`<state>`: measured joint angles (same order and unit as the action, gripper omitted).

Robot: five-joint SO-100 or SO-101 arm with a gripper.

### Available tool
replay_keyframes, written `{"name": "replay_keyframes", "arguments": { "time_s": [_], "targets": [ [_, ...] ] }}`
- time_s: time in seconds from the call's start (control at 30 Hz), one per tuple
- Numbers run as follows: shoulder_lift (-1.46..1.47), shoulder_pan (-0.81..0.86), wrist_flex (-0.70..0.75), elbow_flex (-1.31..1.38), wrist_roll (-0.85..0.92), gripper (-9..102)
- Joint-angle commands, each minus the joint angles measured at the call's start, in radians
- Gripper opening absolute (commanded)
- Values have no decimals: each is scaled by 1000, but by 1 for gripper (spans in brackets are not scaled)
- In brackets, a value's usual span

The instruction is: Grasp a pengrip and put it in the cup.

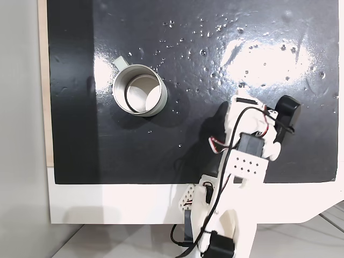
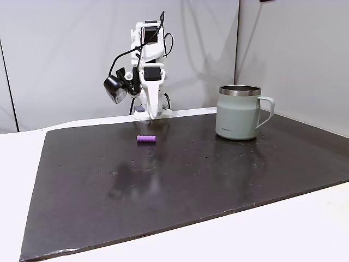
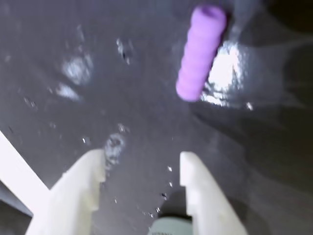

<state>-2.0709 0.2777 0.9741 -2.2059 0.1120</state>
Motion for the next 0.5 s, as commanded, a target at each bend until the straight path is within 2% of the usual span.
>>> {"name": "replay_keyframes", "arguments": {
  "time_s": [0.0, 0.47],
  "targets": [
    [89, 38, 29, 121, 12, 21],
    [365, 77, 72, 239, 74, 25]
  ]
}}
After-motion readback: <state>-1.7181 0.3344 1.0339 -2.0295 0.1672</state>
